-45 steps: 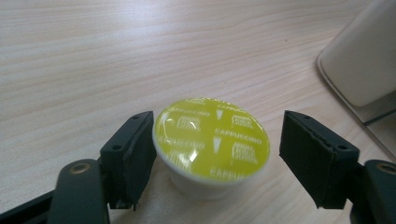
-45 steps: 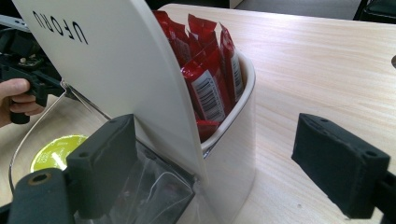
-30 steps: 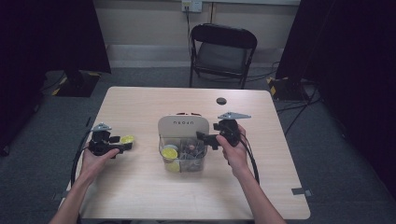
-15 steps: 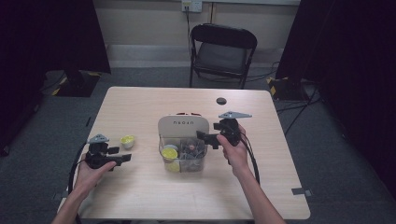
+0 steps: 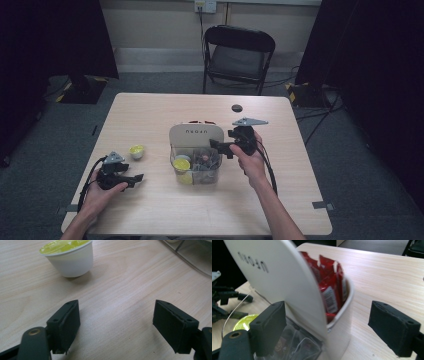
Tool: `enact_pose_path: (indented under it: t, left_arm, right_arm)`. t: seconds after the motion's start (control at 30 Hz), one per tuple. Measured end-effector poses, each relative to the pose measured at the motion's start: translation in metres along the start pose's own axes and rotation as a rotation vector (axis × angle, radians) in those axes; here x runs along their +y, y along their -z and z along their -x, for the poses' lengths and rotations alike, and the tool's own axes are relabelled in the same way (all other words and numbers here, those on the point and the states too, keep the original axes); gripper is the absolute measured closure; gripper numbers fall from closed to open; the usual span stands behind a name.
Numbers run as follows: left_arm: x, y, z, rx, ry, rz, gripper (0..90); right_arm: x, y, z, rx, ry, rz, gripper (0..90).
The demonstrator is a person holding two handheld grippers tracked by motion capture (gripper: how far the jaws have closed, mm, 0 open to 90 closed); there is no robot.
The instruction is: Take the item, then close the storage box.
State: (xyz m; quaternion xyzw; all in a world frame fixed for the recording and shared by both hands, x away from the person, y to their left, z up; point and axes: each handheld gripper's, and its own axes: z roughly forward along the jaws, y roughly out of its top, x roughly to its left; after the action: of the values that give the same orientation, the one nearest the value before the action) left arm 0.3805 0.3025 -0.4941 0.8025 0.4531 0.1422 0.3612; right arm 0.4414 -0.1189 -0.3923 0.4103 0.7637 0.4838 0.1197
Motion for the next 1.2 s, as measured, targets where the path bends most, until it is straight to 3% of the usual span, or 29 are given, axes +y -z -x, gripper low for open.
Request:
enact_pose_path:
  t: [0.07, 0.17, 0.2, 0.23, 0.33, 0.43, 0.63, 0.8, 1.2]
  left_arm:
    - [-0.001, -0.001, 0.002, 0.010, -0.015, 0.006, 20.5]
    - [-0.004, -0.002, 0.003, 0.022, -0.036, 0.026, 20.1]
    - [-0.007, -0.004, 0.005, 0.040, -0.085, 0.042, 18.9]
    - [-0.007, -0.004, 0.006, 0.048, -0.099, 0.037, 17.0]
    - [-0.007, -0.004, 0.006, 0.048, -0.096, 0.038, 16.5]
    - [-0.007, -0.005, 0.006, 0.054, -0.090, 0.037, 15.2]
    - [-0.007, -0.005, 0.006, 0.055, -0.090, 0.037, 15.2]
    - [-0.007, -0.005, 0.007, 0.062, -0.088, 0.037, 15.2]
    - [-0.007, -0.005, 0.007, 0.067, -0.084, 0.038, 15.1]
  right_arm:
    - [0.001, -0.002, -0.004, 0.006, 0.027, -0.008, 14.5]
    - [0.002, -0.002, -0.005, 0.016, 0.023, -0.001, 18.3]
    - [0.003, -0.002, -0.005, 0.022, 0.006, 0.010, 19.1]
    - [0.004, -0.001, -0.005, 0.030, 0.003, 0.014, 20.7]
    - [0.005, 0.000, -0.006, 0.057, 0.001, 0.022, 25.4]
    - [0.005, 0.000, -0.007, 0.041, 0.011, 0.018, 27.9]
    - [0.009, 0.009, -0.009, 0.045, 0.000, 0.071, 36.4]
    - [0.011, 0.013, -0.014, 0.079, 0.017, 0.076, 44.8]
    - [0.010, 0.017, -0.021, 0.097, 0.037, 0.049, 43.2]
